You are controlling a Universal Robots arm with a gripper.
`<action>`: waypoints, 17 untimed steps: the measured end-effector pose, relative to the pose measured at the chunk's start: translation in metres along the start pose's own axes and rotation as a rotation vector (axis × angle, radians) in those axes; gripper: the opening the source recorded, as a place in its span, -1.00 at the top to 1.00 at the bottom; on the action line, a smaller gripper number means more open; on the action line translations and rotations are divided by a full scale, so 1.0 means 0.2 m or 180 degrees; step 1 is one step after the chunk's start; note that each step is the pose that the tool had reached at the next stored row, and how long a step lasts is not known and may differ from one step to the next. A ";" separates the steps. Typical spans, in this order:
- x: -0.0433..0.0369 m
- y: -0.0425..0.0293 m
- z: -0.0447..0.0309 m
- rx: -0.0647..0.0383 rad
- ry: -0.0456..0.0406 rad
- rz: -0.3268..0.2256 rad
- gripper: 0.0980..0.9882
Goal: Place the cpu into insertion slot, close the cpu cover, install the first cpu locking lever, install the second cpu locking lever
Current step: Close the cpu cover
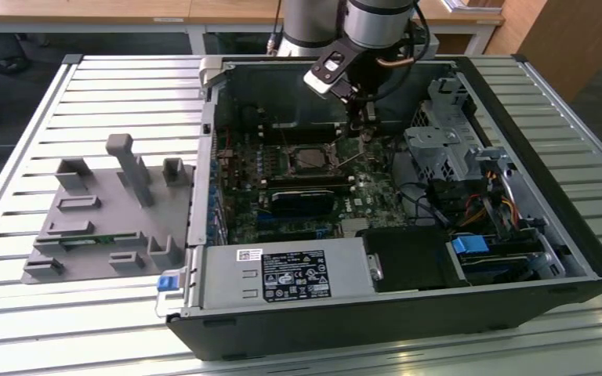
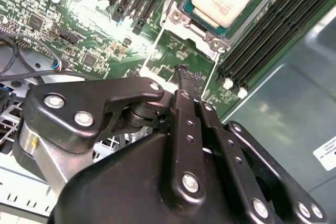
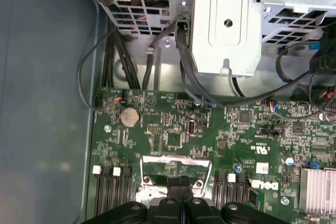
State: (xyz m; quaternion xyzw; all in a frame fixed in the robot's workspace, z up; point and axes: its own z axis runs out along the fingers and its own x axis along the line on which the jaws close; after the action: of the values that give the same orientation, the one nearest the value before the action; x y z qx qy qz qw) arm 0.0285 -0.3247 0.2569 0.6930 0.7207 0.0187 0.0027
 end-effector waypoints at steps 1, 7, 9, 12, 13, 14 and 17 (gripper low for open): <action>0.003 0.006 0.001 0.0000 0.0000 0.0011 0.98; 0.007 0.053 0.006 -0.0001 0.0000 0.0024 0.98; 0.006 0.070 0.007 -0.0001 0.0000 0.0024 0.98; 0.005 0.090 0.009 -0.0001 -0.0001 0.0024 0.98; 0.005 0.095 0.010 -0.0001 -0.0001 0.0024 0.98; 0.005 0.100 0.010 -0.0001 -0.0001 0.0024 0.98; 0.007 0.115 0.013 0.0000 -0.0001 0.0024 0.98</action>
State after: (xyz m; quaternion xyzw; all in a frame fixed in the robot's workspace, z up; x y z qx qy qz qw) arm 0.0514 -0.3223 0.2550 0.6957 0.7181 0.0186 0.0028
